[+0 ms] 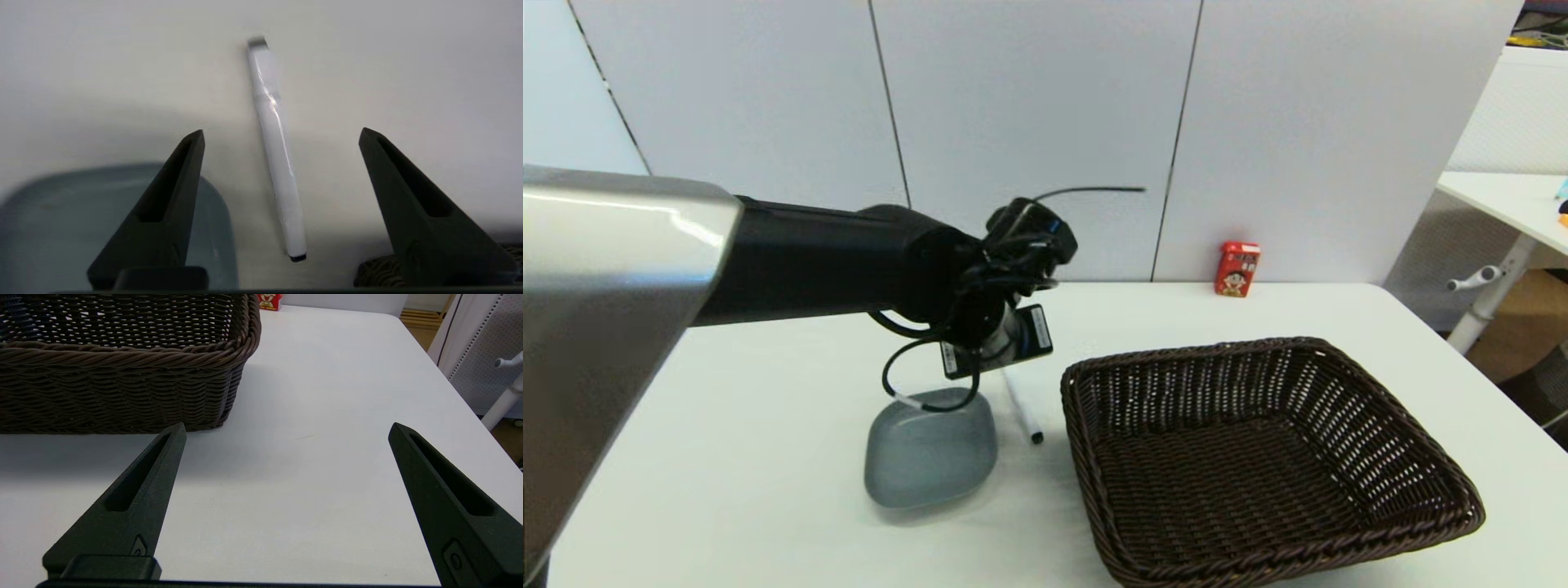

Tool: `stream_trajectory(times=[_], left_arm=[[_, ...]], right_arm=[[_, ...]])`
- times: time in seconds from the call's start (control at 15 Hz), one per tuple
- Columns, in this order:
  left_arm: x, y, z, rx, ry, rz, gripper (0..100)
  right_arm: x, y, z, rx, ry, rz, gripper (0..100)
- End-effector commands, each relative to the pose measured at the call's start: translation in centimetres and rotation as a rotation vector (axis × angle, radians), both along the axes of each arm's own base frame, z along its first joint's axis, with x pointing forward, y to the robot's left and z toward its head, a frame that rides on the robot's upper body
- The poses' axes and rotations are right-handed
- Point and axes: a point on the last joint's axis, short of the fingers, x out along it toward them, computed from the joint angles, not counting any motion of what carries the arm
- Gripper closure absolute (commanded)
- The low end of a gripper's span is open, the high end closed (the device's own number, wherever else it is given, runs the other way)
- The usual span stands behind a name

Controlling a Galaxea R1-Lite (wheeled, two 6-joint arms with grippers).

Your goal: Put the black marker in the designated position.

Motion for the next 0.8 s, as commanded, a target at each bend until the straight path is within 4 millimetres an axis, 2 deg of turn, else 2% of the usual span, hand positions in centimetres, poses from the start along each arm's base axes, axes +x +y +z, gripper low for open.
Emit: stream_trajectory(times=[0.07,0.27,0.4,0.47,0.6,0.8], left_arm=[[-0.7,6.4,6.8,0.068,-0.156,-0.057,0],[-3.8,12.4,10.1,0.19,-0.23,-0.23,0],[-7.0,15.5,11.5,0.2,-0.294,-0.305,0],[-9.6,17.0,11.7,0.194,-0.349,-0.328,0],[-13.4,19.1,11.3,0.233,-0.447,-0.326,0],[-19.1,21.4,9.3,0.265,-0.633,-0.318,0]], right_arm=[[0.0,0.0,0.0,0.0,0.001,0.0,0],[0.0,0.0,0.0,0.0,0.001,0.0,0],[0.0,0.0,0.0,0.0,0.001,0.0,0],[0.0,0.0,0.0,0.0,0.001,0.0,0],[0.0,0.0,0.0,0.0,0.001,0.0,0],[0.0,0.0,0.0,0.0,0.001,0.0,0]])
